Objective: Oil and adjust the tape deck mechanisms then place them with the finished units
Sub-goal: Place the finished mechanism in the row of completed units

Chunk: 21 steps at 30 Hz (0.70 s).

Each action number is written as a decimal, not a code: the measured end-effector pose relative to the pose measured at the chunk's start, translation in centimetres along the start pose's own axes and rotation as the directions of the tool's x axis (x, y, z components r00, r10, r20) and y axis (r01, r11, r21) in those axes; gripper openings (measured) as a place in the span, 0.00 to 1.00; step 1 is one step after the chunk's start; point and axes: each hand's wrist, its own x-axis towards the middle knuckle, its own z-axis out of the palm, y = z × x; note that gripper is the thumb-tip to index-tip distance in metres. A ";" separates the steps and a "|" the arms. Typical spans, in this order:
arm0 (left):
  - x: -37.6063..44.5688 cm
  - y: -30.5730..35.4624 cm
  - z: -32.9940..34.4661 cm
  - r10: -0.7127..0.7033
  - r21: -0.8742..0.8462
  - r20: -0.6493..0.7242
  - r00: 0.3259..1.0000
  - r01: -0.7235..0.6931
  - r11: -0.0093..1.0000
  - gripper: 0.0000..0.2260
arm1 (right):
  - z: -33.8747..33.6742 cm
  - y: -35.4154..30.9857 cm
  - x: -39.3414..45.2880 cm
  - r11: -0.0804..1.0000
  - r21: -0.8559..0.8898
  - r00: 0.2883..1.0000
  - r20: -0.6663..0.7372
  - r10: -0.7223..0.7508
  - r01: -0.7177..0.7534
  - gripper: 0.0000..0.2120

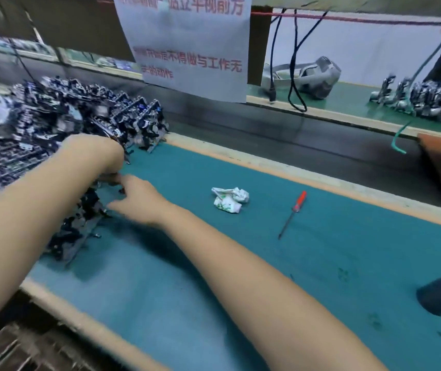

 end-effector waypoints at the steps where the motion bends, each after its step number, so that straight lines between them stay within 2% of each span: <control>1: 0.1 -0.9 -0.1 0.013 0.039 0.051 0.999 -0.015 0.999 0.11 | 0.5 -0.5 0.2 0.999 0.030 0.999 0.030 -0.024 0.024 0.25; 4: -0.1 -3.9 -0.1 0.076 -0.063 0.185 0.980 -0.066 0.996 0.08 | 1.4 -1.1 1.0 0.996 0.068 0.997 0.046 -0.064 0.061 0.28; 7: -0.5 -6.0 0.0 0.113 -0.192 0.204 0.972 -0.073 0.979 0.07 | 1.4 -1.2 2.0 0.991 0.129 0.999 0.017 -0.028 0.026 0.29; 9: -1.3 -6.4 0.3 0.128 -0.214 0.224 0.966 -0.079 0.974 0.05 | 1.4 -1.3 2.4 0.988 0.155 0.999 0.034 -0.016 0.011 0.27; 11: -1.6 -6.2 1.1 0.135 -0.183 0.181 0.974 -0.101 0.978 0.09 | 1.5 -1.3 2.4 0.984 0.178 1.000 0.026 -0.010 0.006 0.26; 15: -2.1 -5.7 2.8 0.189 -0.114 0.010 0.982 -0.187 0.976 0.16 | 1.1 -0.3 1.3 0.982 0.186 1.000 -0.007 -0.015 0.016 0.27; 18: -3.2 -5.5 3.4 0.247 -0.182 -0.047 0.968 -0.252 0.950 0.22 | 0.3 0.3 -0.3 0.991 0.128 0.998 0.016 -0.053 0.050 0.24; 21: -4.4 -4.2 3.4 0.352 -0.244 -0.131 0.927 -0.374 0.895 0.22 | -1.3 0.9 -2.9 0.996 0.014 0.995 -0.055 -0.088 0.089 0.23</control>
